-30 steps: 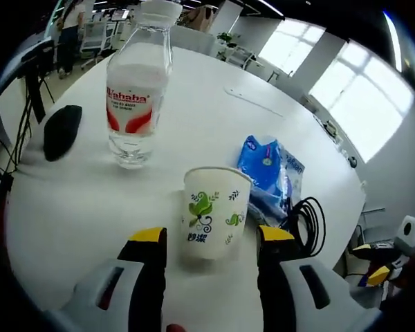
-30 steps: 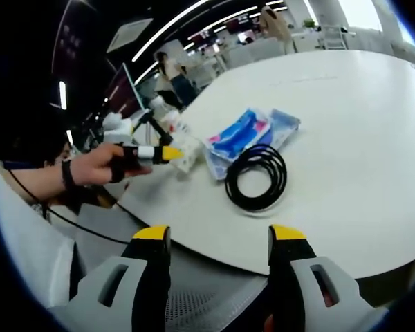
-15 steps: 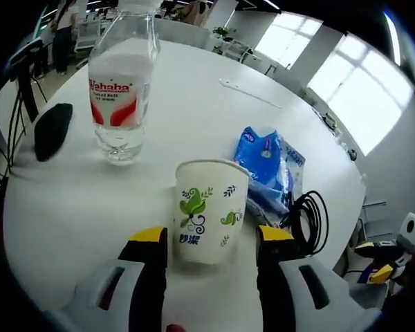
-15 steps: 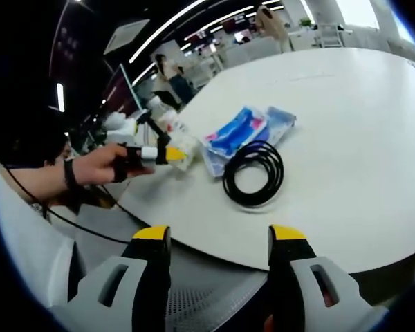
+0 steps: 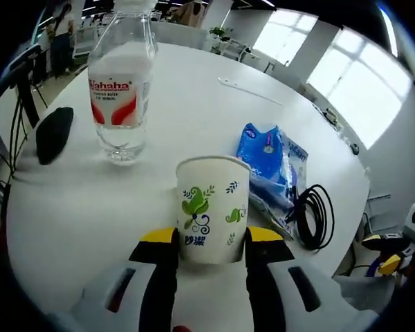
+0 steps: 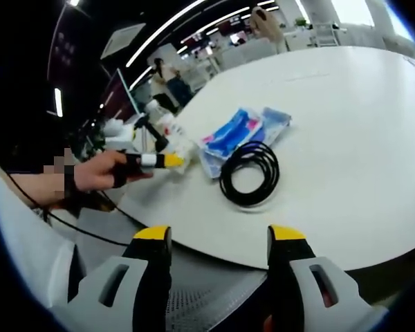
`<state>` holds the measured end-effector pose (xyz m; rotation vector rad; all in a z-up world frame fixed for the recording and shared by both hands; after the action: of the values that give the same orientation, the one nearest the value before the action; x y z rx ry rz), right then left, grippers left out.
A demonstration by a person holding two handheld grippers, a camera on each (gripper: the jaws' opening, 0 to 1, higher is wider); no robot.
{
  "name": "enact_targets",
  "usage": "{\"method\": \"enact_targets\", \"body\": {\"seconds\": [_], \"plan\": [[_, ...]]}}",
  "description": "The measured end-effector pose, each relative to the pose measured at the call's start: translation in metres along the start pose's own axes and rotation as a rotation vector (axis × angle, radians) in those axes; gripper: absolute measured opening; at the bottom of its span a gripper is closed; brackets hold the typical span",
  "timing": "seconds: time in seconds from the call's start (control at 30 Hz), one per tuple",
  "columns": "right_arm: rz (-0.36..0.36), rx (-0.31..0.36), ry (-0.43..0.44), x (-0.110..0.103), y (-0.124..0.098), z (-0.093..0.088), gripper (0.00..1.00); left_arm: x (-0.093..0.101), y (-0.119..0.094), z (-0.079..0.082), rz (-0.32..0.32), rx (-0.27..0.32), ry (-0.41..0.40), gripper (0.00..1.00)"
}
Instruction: Arrange the tabletop items into an orderly group along one side of the table until the central work area is clear of visible clutter.
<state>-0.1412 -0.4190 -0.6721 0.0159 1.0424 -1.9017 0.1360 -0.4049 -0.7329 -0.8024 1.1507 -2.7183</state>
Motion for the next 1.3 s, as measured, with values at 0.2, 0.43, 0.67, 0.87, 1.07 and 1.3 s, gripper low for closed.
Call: {"method": "enact_targets", "body": {"seconds": [0.2, 0.43, 0.67, 0.87, 1.07, 1.3], "plan": [[0.004, 0.001, 0.000, -0.002, 0.001, 0.000, 0.54, -0.001, -0.008, -0.007, 0.009, -0.003, 0.007, 0.37], [0.007, -0.001, -0.002, -0.003, 0.002, 0.000, 0.54, 0.003, -0.023, -0.024, 0.034, -0.032, 0.052, 0.37], [0.014, 0.000, -0.006, -0.005, 0.004, 0.002, 0.54, 0.000, -0.034, -0.038, 0.054, -0.054, 0.083, 0.37], [0.022, 0.003, -0.008, -0.008, 0.006, 0.003, 0.54, 0.000, -0.043, -0.051, 0.067, -0.079, 0.098, 0.37], [0.027, -0.002, -0.009, -0.009, 0.006, 0.001, 0.54, 0.002, -0.050, -0.064, 0.074, -0.106, 0.132, 0.37], [0.025, -0.002, -0.003, -0.008, 0.006, 0.000, 0.54, 0.010, -0.057, -0.078, 0.082, -0.146, 0.155, 0.37]]}}
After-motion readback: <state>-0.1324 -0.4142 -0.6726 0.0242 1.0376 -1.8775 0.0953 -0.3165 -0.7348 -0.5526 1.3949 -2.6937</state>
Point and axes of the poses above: the point that each gripper's makers call its tool centre point, and the gripper's own axes: y roughly forward along the fingers, x roughly to its right, z roughly out of its top, the point moved 2 cm from there along -y, roughly backward along the fingers, and after that the axes turned 6 degrees about -z, right-handed, at the moved point
